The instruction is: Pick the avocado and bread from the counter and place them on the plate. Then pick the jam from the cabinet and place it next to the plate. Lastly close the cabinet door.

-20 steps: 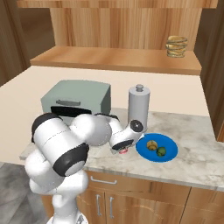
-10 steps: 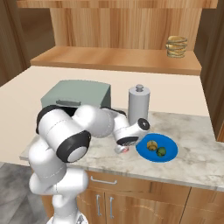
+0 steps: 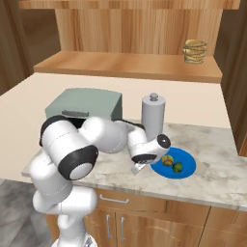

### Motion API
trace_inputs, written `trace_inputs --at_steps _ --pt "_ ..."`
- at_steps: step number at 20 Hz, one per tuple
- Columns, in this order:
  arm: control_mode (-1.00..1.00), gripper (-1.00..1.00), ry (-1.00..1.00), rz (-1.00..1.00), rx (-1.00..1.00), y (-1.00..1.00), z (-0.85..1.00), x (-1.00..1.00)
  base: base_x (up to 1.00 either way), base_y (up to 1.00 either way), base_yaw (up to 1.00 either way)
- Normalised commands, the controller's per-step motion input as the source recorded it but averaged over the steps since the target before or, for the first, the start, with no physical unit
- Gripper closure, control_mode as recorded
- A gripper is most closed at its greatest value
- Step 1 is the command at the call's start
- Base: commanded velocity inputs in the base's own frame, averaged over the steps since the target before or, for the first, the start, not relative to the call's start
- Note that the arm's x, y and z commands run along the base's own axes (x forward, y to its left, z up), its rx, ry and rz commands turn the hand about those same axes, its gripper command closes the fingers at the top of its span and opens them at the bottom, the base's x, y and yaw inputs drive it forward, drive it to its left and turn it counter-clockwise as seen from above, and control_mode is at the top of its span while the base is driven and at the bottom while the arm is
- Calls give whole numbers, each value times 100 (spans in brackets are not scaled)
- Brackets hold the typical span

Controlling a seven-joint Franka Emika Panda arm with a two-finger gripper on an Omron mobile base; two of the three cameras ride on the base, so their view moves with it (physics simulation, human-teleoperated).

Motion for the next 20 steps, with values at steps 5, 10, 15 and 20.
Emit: trace_inputs --at_steps 5,10,15,20 --pt "-100 -100 -2 0 -6 -4 14 -12 0 0 0" --pt "-100 -100 0 0 -4 -4 21 -26 0 0 0" --pt "-100 -100 0 -5 0 7 23 -29 0 0 0" --pt "-100 -100 -4 -1 0 12 30 -33 0 0 0"
